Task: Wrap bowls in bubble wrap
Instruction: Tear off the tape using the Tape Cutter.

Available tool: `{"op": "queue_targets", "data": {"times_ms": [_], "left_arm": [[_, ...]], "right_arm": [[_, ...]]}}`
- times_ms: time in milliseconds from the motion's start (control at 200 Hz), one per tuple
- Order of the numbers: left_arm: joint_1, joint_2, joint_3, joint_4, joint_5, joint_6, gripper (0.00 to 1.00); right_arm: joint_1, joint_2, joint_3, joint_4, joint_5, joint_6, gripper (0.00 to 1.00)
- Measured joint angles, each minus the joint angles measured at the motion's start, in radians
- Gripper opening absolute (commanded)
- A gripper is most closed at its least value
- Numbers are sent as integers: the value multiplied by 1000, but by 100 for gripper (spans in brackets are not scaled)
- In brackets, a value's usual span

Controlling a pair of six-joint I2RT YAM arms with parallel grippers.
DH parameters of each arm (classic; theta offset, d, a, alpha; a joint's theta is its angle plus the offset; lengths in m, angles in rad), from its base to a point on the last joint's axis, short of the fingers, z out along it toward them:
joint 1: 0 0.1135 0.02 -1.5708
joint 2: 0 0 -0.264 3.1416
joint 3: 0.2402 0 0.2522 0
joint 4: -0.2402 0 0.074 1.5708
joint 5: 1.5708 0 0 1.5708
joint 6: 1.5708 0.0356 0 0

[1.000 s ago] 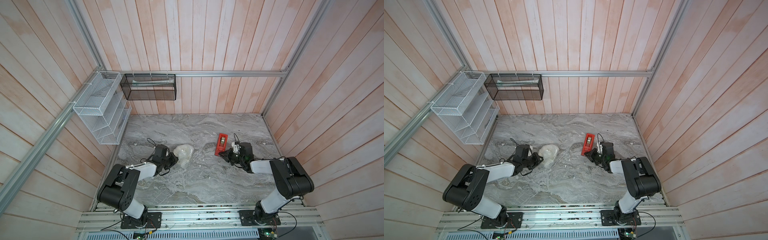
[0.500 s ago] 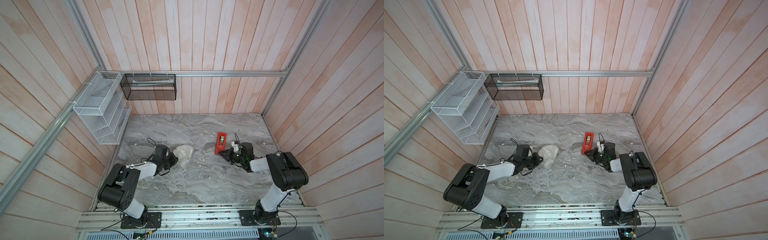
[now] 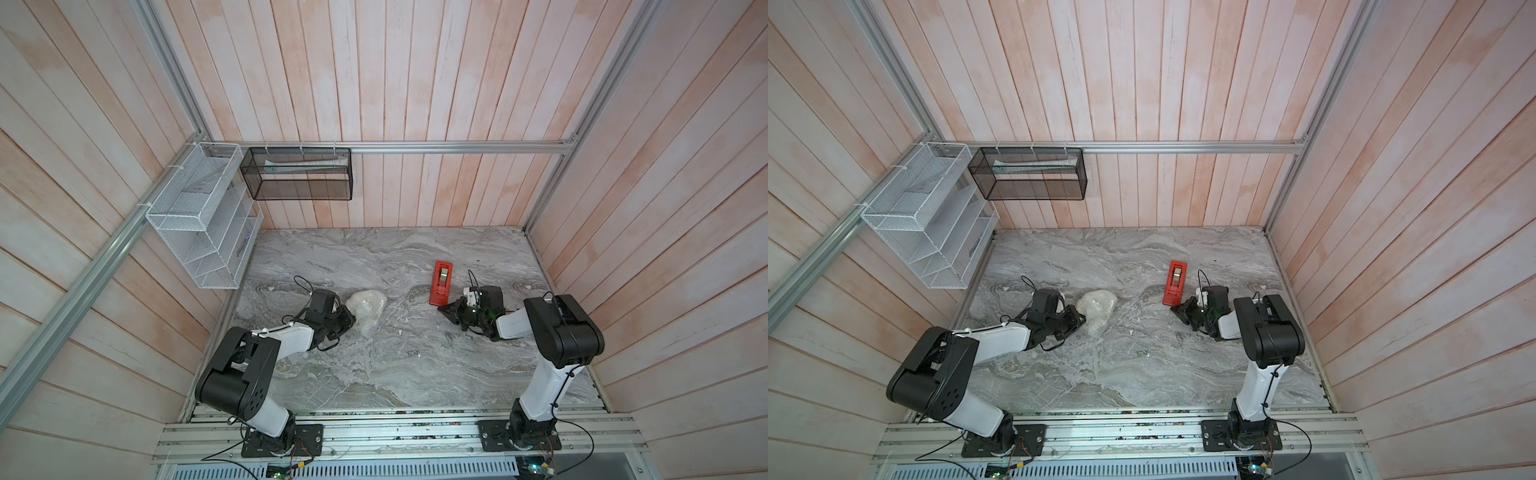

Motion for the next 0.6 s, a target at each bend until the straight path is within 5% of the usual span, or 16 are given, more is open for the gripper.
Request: {"op": "queue_targets", "data": {"times_ms": [360, 600], "left_arm": [[-9, 7, 40, -61, -36, 83, 11], [-10, 7, 70, -113, -60, 134, 11]], "right_arm": [[190, -170, 179, -307, -68, -139, 0], [338, -127, 365, -368, -148, -199, 0]]}}
